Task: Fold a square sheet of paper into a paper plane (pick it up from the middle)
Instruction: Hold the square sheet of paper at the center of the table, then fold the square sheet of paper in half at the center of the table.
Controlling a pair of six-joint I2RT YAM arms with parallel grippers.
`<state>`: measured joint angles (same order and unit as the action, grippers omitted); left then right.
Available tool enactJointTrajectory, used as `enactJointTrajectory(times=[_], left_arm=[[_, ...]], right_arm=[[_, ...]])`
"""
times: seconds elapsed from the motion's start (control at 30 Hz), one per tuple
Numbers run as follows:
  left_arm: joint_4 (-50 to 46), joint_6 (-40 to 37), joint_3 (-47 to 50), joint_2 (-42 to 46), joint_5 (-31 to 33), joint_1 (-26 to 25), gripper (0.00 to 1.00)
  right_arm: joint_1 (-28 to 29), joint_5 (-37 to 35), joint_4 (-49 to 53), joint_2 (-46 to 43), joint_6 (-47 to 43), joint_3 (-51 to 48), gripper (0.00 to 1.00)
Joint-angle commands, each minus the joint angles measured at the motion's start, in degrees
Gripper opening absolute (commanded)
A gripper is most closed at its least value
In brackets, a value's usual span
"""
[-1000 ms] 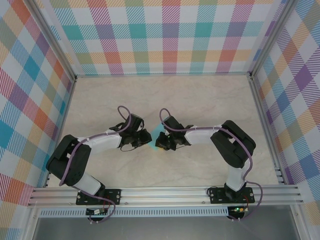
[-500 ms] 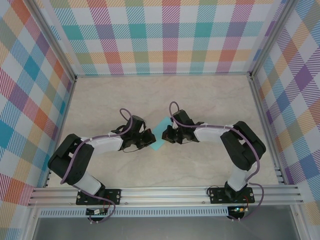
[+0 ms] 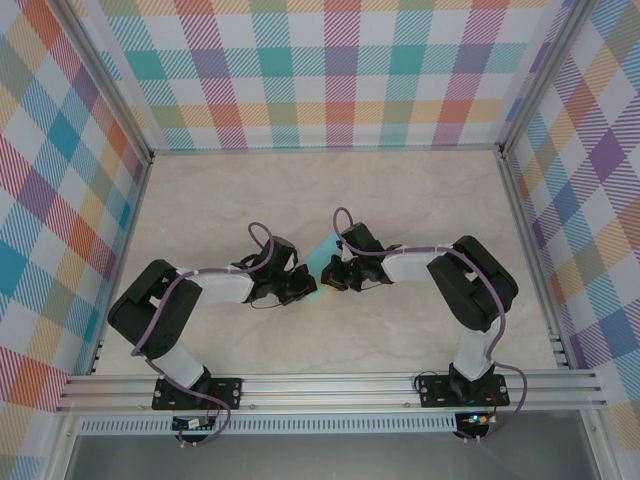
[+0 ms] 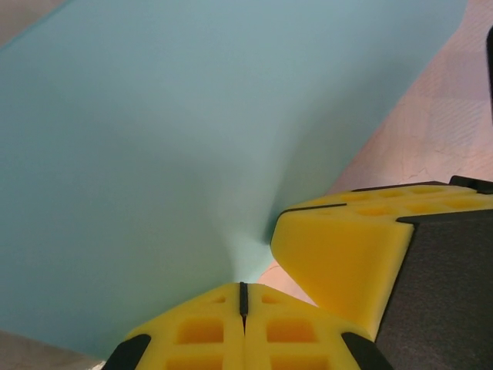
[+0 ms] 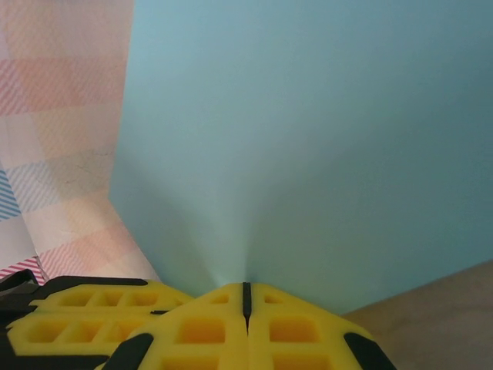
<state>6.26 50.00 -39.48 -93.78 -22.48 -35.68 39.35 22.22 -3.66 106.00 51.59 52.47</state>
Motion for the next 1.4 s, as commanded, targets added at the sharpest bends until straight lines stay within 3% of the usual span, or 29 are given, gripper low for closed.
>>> enactJointTrajectory(times=[0.0, 0.57, 1.37], left_arm=[[0.1, 0.7, 1.0, -1.2, -0.2, -0.7, 0.00], [-12.3, -0.5, 1.0, -2.6, 5.7, -0.7, 0.00], [-14.4, -0.8, 2.1, -2.3, 5.5, -0.7, 0.00]], right_arm=[[0.0, 0.7, -0.4, 1.7, -0.9, 1.0, 0.00], [-4.5, -2.8, 2.0, 2.6, -6.5, 0.7, 0.00], [-18.3, -7.2, 2.2, 3.3, -12.6, 0.9, 0.00]])
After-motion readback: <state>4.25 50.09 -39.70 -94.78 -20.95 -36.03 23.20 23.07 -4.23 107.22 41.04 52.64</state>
